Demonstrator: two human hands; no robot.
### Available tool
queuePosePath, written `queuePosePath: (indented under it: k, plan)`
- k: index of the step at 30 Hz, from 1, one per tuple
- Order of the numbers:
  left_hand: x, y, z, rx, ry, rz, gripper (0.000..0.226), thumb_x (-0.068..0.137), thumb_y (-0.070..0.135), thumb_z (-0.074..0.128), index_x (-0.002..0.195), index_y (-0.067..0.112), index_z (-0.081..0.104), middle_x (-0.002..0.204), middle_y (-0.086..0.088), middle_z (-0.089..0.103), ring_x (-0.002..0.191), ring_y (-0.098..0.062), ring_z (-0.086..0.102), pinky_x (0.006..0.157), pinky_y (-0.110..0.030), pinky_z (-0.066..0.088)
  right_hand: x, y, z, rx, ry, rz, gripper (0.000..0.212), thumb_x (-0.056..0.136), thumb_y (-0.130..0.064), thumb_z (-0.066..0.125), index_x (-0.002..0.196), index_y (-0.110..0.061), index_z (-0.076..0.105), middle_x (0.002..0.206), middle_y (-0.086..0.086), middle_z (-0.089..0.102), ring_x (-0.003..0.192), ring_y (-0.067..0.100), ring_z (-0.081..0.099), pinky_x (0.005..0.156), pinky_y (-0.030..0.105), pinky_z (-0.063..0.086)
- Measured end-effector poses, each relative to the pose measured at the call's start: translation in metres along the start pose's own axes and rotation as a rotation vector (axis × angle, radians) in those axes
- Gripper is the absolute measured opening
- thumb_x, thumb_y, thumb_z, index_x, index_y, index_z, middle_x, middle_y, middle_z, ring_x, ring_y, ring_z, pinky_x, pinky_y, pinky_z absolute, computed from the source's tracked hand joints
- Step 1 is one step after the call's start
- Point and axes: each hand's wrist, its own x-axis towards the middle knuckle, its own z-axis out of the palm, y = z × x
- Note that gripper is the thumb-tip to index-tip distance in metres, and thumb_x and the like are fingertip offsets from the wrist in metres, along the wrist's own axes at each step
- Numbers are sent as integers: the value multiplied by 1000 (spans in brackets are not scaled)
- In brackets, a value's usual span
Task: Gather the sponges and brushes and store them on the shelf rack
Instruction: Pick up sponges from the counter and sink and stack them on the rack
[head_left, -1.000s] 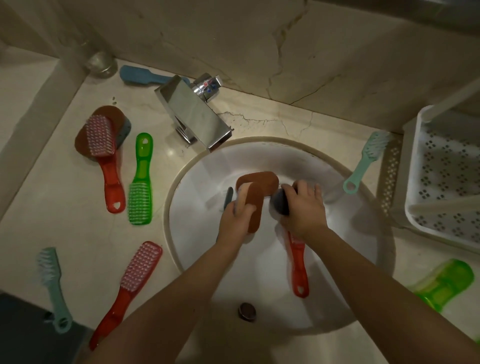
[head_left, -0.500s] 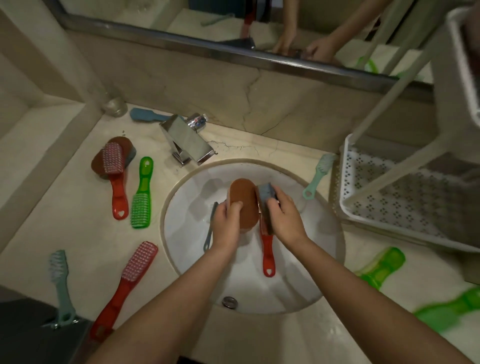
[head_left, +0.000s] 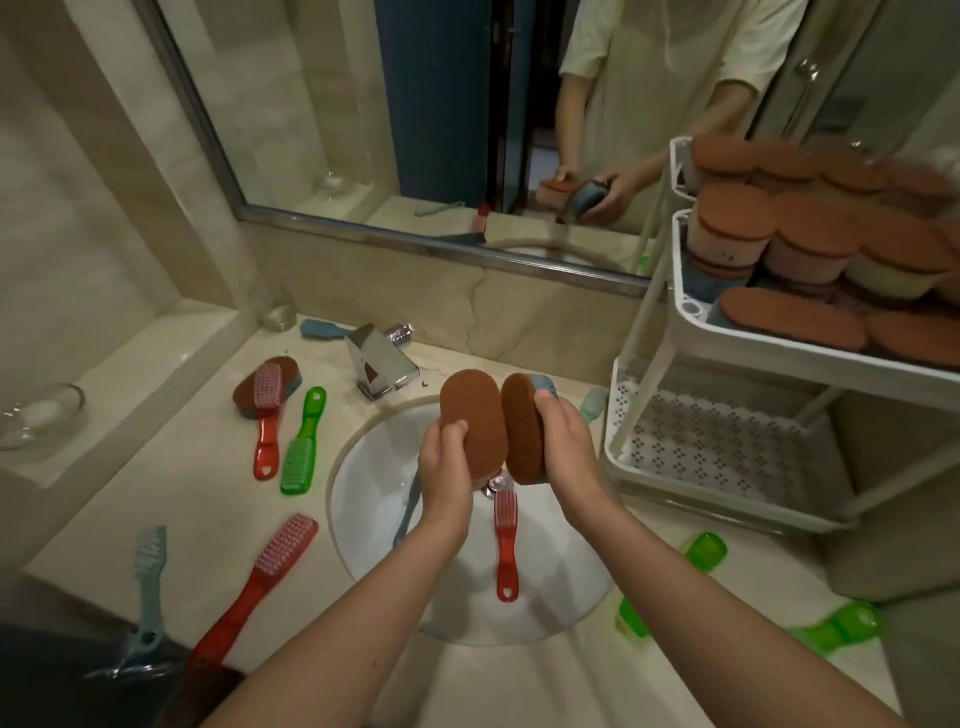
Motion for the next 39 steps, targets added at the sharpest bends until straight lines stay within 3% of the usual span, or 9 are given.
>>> queuePosePath:
  k: [3, 6, 11, 15, 22, 27, 32, 35, 39]
  plan:
    - [-9, 20, 4, -76, 40, 11, 23, 93, 35, 45, 91, 24, 65, 89, 2, 70, 86, -16, 66, 70, -31, 53, -10, -27, -6, 86, -48, -54, 26, 96, -42, 46, 84, -28, 64, 65, -19, 64, 62, -4, 60, 65, 27, 47]
    - [-14, 37, 9, -115, 69, 49, 23, 94, 33, 45, 93, 22, 65, 97, 0, 68, 97, -22, 63, 82, -36, 50, -20, -53, -16, 130, -102, -96, 25, 97, -40, 46, 87, -27, 65, 71, -10, 63, 67, 6, 61, 67, 30, 49]
    - [-25, 70, 25, -126, 8, 179, 40, 97, 26, 39, 134, 19, 54, 121, -3, 61, 112, -20, 57, 87, -30, 49, -34, -89, -36, 145, -158, -175, 23, 97, -39, 48, 104, -21, 60, 83, -5, 65, 72, 7, 64, 60, 21, 49]
    - [-37, 100, 45, -143, -47, 244, 29, 96, 22, 40, 116, 30, 59, 105, 8, 61, 95, -9, 59, 65, -19, 51, -39, -118, -57, 227, -145, -268, 17, 97, -29, 49, 106, -17, 57, 85, -2, 63, 65, -1, 64, 54, 13, 48]
    - [-64, 135, 86, -32, -375, 168, 26, 94, 47, 46, 106, 31, 63, 102, -5, 69, 91, -21, 67, 52, -26, 53, -45, -155, -110, 334, -27, -322, 11, 96, -28, 49, 101, -21, 56, 89, 1, 58, 73, 7, 62, 60, 20, 51]
    - [-84, 142, 115, 115, -622, 198, 75, 52, 77, 67, 108, 27, 65, 87, 10, 75, 77, -7, 72, 58, -24, 55, -51, -168, -147, 360, -3, -369, 19, 94, -32, 48, 94, -13, 52, 90, 10, 52, 85, 25, 52, 76, 39, 42]
    - [-97, 144, 148, 116, -695, 204, 51, 74, 54, 72, 110, 19, 67, 93, -1, 76, 80, -15, 73, 60, -26, 55, -60, -171, -179, 340, 125, -430, 19, 89, -36, 57, 91, -18, 60, 85, 3, 61, 84, 19, 60, 70, 33, 49]
    - [-99, 146, 166, 96, -630, 298, 46, 82, 42, 71, 119, 16, 64, 101, -3, 73, 87, -14, 70, 61, -24, 54, -61, -168, -198, 366, 320, -493, 29, 79, -43, 62, 99, -21, 60, 99, 9, 64, 94, 22, 65, 74, 34, 55]
    - [-98, 148, 182, 214, -573, 511, 68, 74, 45, 69, 135, 22, 50, 125, 2, 60, 110, -14, 59, 88, -33, 53, -59, -163, -228, 244, 575, -615, 47, 78, -35, 70, 121, -31, 50, 115, -1, 58, 104, 12, 60, 78, 29, 57]
